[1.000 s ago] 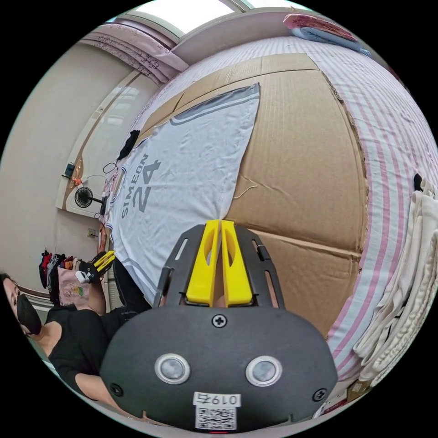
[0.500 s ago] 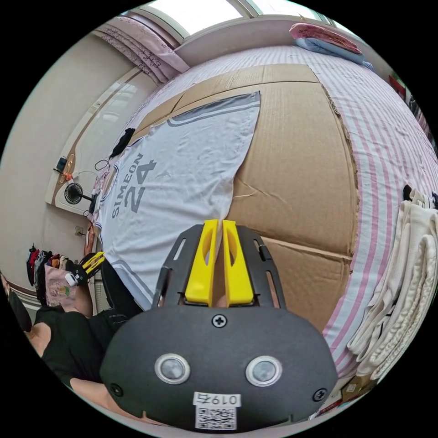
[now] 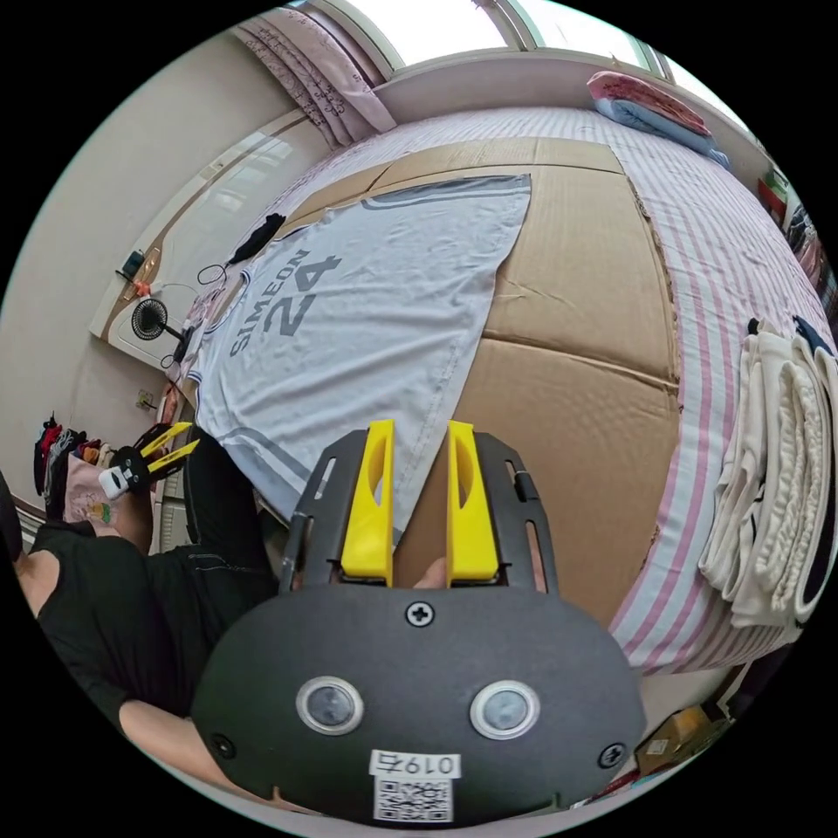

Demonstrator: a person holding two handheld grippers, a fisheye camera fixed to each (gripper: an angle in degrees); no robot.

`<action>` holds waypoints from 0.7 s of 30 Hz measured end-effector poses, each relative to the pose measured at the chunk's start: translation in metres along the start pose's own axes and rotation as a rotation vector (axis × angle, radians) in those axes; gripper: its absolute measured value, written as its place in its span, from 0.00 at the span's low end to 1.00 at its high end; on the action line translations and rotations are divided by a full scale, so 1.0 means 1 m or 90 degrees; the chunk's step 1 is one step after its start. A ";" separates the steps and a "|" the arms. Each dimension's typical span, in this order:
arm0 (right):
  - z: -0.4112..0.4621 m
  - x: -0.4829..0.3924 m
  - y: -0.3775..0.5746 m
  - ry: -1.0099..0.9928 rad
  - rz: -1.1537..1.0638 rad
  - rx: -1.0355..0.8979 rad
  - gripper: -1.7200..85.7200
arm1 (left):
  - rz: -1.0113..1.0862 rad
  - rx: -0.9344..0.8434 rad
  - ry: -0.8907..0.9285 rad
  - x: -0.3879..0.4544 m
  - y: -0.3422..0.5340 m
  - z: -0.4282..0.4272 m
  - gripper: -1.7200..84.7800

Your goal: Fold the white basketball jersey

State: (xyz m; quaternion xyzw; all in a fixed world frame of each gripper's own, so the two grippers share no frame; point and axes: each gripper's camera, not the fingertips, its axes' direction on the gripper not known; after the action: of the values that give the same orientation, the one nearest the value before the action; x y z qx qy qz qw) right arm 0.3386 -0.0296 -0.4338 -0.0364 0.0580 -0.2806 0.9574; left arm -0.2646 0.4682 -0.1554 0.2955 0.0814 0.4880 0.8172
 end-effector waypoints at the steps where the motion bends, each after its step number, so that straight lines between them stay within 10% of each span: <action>1: 0.003 -0.008 0.005 0.020 0.000 -0.004 0.12 | 0.013 -0.005 0.004 0.004 -0.005 0.007 0.09; 21: 0.022 -0.099 0.113 0.102 0.007 0.081 0.10 | -0.018 -0.040 0.012 0.018 -0.005 0.016 0.04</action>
State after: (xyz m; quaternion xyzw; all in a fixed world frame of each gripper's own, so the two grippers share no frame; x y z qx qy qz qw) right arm 0.3192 0.1197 -0.4142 0.0472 0.1168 -0.2803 0.9516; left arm -0.2449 0.4756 -0.1425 0.2636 0.0780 0.4812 0.8324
